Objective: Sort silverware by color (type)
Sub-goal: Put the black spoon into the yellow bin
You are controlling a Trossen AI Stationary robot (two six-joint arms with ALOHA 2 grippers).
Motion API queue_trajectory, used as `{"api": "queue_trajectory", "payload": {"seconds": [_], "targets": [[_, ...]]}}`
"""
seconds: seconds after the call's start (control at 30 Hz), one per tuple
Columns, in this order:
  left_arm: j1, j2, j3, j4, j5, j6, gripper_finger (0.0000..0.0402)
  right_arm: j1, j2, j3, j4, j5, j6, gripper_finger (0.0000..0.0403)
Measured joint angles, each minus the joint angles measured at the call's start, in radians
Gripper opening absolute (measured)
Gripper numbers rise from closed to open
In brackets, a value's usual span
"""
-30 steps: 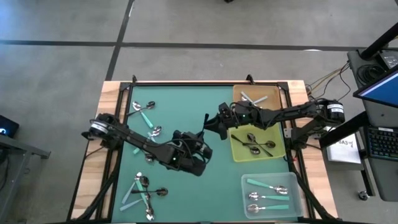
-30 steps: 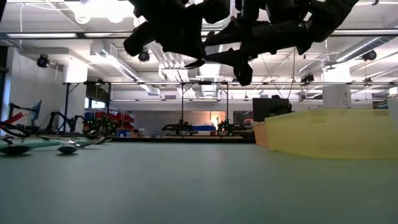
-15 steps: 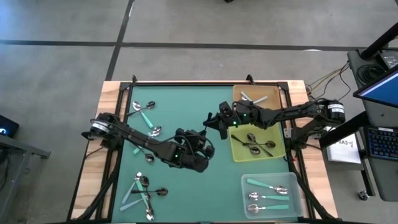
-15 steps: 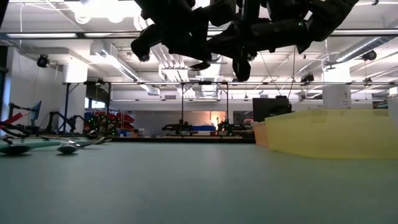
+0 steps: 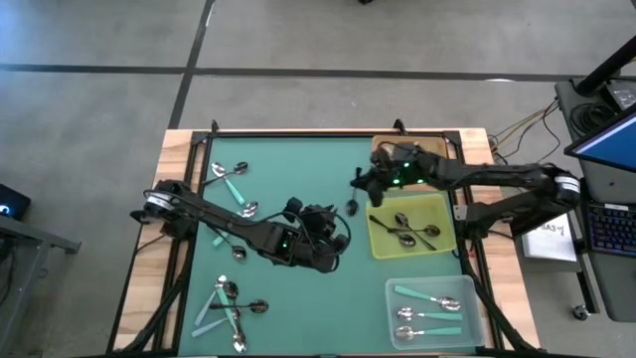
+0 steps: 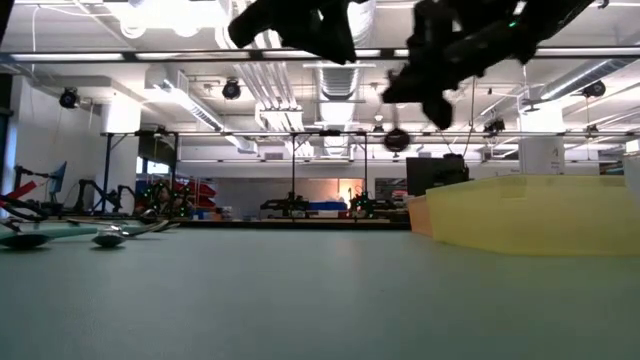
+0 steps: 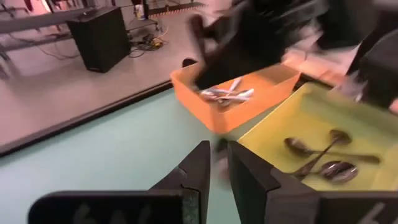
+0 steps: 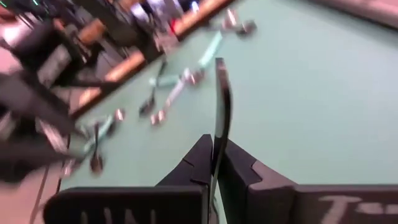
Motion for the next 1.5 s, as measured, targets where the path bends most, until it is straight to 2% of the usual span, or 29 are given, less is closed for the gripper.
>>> {"api": "queue_trajectory", "payload": {"seconds": [0.13,0.3,0.4,0.47,0.6,0.93,1.07,1.13,1.3,1.5], "targets": [[0.000,0.000,0.038,-0.214,0.001,-0.094,0.0043,0.006,-0.148,0.000,-0.300,-0.050,-0.019,0.0008],[0.000,0.000,0.052,-0.481,0.004,-0.291,0.0043,0.037,-0.271,0.000,-0.630,-0.034,-0.086,0.0008],[0.000,0.000,0.052,-0.605,0.036,-0.398,0.0044,0.060,-0.295,0.000,-0.743,-0.023,-0.124,0.0008],[0.000,0.000,0.052,-0.668,0.067,-0.447,0.0044,0.076,-0.291,0.000,-0.797,0.022,-0.138,0.0008],[0.000,0.000,0.052,-0.774,0.183,-0.481,0.0044,0.100,-0.255,0.000,-0.892,0.073,-0.157,0.0008],[-0.031,0.000,0.049,-1.095,0.651,-0.480,0.0044,0.107,-0.192,0.000,-0.967,0.063,-0.157,0.0018],[-0.064,-0.002,0.020,-1.110,0.813,-0.471,0.0044,0.107,-0.194,0.000,-0.977,0.061,-0.169,0.0043],[-0.085,-0.003,-0.007,-1.110,0.846,-0.466,0.0044,0.107,-0.195,0.000,-0.978,0.061,-0.173,0.0062],[-0.095,-0.029,-0.124,-1.110,0.855,-0.508,0.0044,0.107,-0.198,0.000,-0.979,0.061,-0.190,0.0114],[-0.032,-0.110,-0.335,-1.059,0.860,-0.522,0.0044,0.107,-0.199,0.000,-0.982,0.061,-0.168,0.0157]]}}
